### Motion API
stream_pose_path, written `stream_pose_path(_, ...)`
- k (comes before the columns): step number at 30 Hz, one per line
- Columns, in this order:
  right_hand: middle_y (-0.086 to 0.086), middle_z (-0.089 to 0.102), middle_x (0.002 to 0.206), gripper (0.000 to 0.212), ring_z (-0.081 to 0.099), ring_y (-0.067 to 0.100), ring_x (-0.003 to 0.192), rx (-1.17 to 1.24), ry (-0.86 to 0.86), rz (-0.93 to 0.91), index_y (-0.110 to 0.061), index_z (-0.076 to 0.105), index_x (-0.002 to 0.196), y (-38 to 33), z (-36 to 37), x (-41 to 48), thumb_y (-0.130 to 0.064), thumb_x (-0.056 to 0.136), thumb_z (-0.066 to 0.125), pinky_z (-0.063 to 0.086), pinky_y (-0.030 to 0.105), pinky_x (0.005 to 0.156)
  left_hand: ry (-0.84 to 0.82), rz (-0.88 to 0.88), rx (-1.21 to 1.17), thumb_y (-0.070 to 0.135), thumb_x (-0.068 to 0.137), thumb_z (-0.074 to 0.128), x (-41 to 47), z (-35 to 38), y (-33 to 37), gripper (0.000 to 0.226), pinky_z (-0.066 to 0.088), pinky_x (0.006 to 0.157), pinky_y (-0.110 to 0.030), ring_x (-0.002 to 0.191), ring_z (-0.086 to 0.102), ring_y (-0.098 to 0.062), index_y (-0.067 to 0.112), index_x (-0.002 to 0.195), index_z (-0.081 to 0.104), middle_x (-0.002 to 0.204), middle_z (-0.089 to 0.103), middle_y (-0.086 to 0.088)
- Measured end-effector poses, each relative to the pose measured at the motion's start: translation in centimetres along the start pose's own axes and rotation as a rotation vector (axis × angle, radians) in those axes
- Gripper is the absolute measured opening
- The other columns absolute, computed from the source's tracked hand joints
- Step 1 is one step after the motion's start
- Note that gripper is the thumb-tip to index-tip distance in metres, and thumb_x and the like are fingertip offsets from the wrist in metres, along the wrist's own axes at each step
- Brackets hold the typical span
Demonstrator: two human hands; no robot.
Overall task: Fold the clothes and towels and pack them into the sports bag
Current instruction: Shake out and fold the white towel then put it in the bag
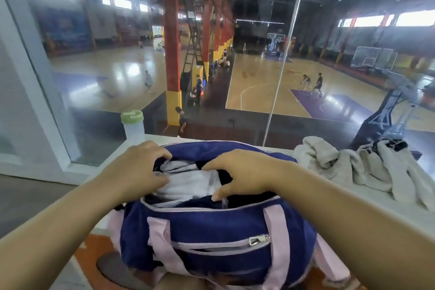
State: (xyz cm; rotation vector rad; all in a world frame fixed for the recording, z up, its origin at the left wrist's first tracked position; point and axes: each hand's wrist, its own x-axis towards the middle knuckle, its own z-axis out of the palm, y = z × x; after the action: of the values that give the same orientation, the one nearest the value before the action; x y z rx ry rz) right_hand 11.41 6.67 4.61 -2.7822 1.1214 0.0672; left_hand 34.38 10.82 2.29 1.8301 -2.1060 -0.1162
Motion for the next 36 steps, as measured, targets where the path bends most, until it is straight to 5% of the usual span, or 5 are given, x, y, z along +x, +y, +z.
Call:
stream_pose_path(5, -0.012, 0.054, 0.134, 0.06, 0.052, 0.011, 0.117, 0.009, 0.038, 0.115, -0.033, 0.041, 0.138, 3.2, -1.4, -6.2, -0.05, 0.084, 0.061, 0.043, 0.033, 0.097, 0.033, 0.169, -0.064, 0.033, 0.078, 0.069, 0.6, 0.5, 5.5, 0.025, 0.038, 0.075, -0.011, 0.088, 0.053, 0.0, 0.03, 0.103, 0.065, 0.099, 0.058, 0.017)
stream_pose_path(9, -0.01, 0.058, 0.126, 0.058, 0.054, 0.014, 0.11, 0.027, 0.003, 0.268, -0.033, 0.045, 0.135, 7.6, -0.8, -11.3, -0.053, 0.083, 0.061, 0.045, 0.036, 0.094, -0.057, 0.269, -0.1, 0.042, 0.079, 0.067, 2.0, 2.4, 11.1, 0.025, 0.049, 0.085, -0.027, 0.09, 0.056, 0.0, 0.036, 0.103, 0.065, 0.101, 0.06, 0.021)
stream_pose_path(22, -0.004, 0.058, 0.125, 0.064, 0.056, 0.016, 0.106, 0.169, -0.06, 0.882, -0.03, 0.046, 0.132, 24.5, 1.9, -23.6, -0.057, 0.078, 0.065, 0.045, 0.031, 0.093, -0.264, 0.424, -0.219, 0.036, 0.082, 0.061, 12.9, 13.0, 28.1, 0.019, 0.052, 0.08, -0.03, 0.083, 0.06, -0.007, 0.029, 0.099, 0.066, 0.09, 0.063, 0.014)
stream_pose_path(30, 0.004, 0.061, 0.118, 0.052, 0.057, 0.025, 0.095, 0.062, 0.173, 0.953, -0.025, 0.04, 0.13, 33.0, 3.6, -19.9, -0.05, 0.088, 0.053, 0.039, 0.034, 0.067, -0.283, 0.227, -0.073, 0.029, 0.087, 0.053, 22.8, 20.1, 32.1, 0.061, 0.039, 0.099, -0.039, 0.124, 0.034, -0.032, 0.025, 0.143, 0.028, 0.14, 0.033, -0.006)
stream_pose_path(36, 0.005, 0.037, 0.146, 0.058, 0.027, 0.025, 0.137, 0.382, 0.299, 0.847, -0.039, 0.022, 0.146, 36.5, 5.6, -14.8, -0.054, 0.093, 0.04, 0.036, 0.043, 0.104, -0.373, 0.186, 0.005, 0.022, 0.085, 0.052, 26.0, 22.6, 32.4, 0.065, 0.041, 0.099, -0.043, 0.124, 0.039, -0.033, 0.038, 0.142, 0.024, 0.146, 0.024, -0.003)
